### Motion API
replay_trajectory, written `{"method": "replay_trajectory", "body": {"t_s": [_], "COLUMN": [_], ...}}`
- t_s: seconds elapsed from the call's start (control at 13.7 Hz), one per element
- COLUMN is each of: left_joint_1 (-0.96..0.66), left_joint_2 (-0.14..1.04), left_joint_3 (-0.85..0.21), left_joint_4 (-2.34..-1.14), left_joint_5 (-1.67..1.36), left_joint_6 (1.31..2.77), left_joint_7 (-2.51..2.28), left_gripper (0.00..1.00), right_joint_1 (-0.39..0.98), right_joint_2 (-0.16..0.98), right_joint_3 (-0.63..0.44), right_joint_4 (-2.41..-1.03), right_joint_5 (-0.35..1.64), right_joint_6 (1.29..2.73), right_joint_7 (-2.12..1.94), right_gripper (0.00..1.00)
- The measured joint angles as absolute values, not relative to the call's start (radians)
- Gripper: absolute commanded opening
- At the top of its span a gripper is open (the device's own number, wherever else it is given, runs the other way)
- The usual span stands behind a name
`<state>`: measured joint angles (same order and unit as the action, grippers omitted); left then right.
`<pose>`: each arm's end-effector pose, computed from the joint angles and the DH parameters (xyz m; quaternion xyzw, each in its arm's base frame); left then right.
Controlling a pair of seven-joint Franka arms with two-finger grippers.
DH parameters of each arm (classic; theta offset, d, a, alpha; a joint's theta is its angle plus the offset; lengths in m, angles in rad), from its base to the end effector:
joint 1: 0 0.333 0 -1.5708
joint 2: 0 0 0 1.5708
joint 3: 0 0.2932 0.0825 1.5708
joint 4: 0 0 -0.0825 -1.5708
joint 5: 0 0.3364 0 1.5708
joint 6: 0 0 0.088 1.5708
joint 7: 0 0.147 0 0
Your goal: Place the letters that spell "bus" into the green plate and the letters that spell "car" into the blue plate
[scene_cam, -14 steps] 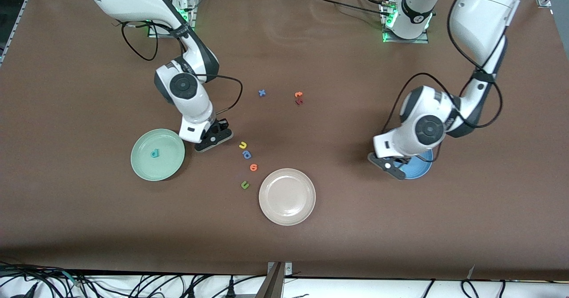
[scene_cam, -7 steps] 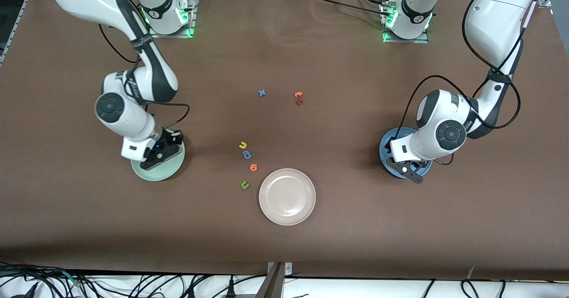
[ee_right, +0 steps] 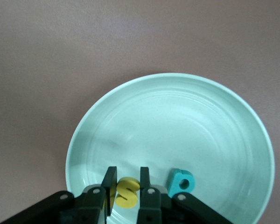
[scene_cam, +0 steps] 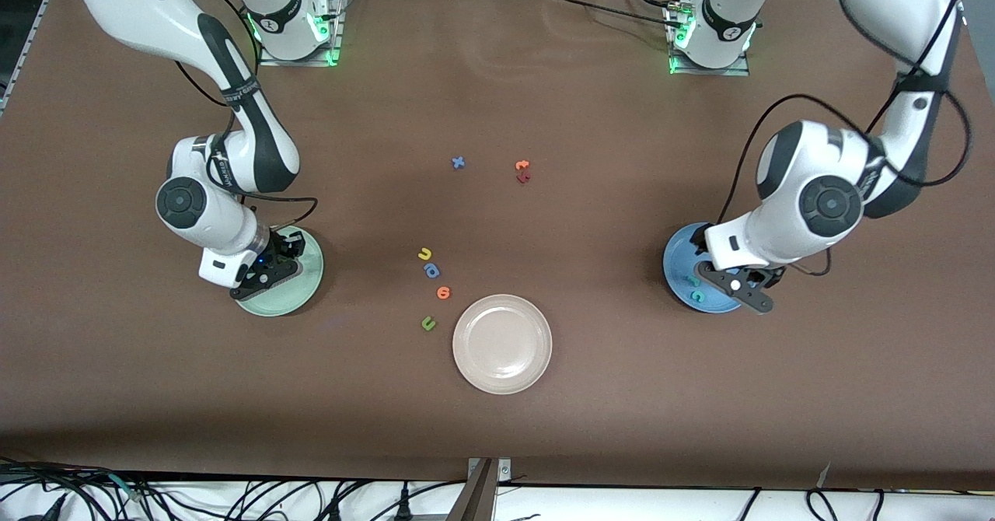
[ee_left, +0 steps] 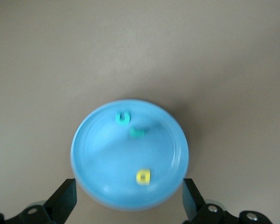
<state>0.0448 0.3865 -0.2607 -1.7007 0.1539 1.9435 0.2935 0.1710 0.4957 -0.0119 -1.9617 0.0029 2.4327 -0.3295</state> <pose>0.5786 -0.0998 0.3275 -0.9585 0.2770 0.0650 0.0180 0.5657 0.0909 0.1940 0.9703 0.2414 -0.0124 0.0008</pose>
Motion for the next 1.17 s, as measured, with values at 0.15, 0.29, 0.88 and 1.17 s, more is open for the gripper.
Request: {"method": "replay_trajectory", "body": {"t_s": [0.15, 0.29, 0.88, 1.17], "left_joint_1": [0.045, 0.046, 0.029, -0.018], "left_joint_2": [0.351, 0.332, 0.216, 0.111], "left_joint_3": [-0.261, -0.26, -0.034, 0.007], "left_joint_4": [-1.588, -1.472, -1.436, -1.589], "left_joint_5": [0.154, 0.154, -0.035, -0.035], "left_joint_6": [1.766, 1.61, 1.507, 1.624], "left_joint_7": [0.293, 0.283, 0.269, 0.26], "left_gripper": [1.0, 1.0, 1.0, 1.0], "right_joint_1": [0.171, 0.171, 0.193, 0.269], "right_joint_2": [0.498, 0.497, 0.477, 0.515], "right_joint_3": [-0.012, -0.012, 0.141, 0.171], "right_joint_4": [-1.961, -1.96, -1.956, -1.963], "right_joint_5": [0.003, 0.005, 0.015, 0.015], "right_joint_6": [2.434, 2.434, 2.491, 2.594], "right_joint_7": [-0.329, -0.328, 0.221, 0.415], "right_gripper": [0.51, 0.52, 0.99, 0.99]}}
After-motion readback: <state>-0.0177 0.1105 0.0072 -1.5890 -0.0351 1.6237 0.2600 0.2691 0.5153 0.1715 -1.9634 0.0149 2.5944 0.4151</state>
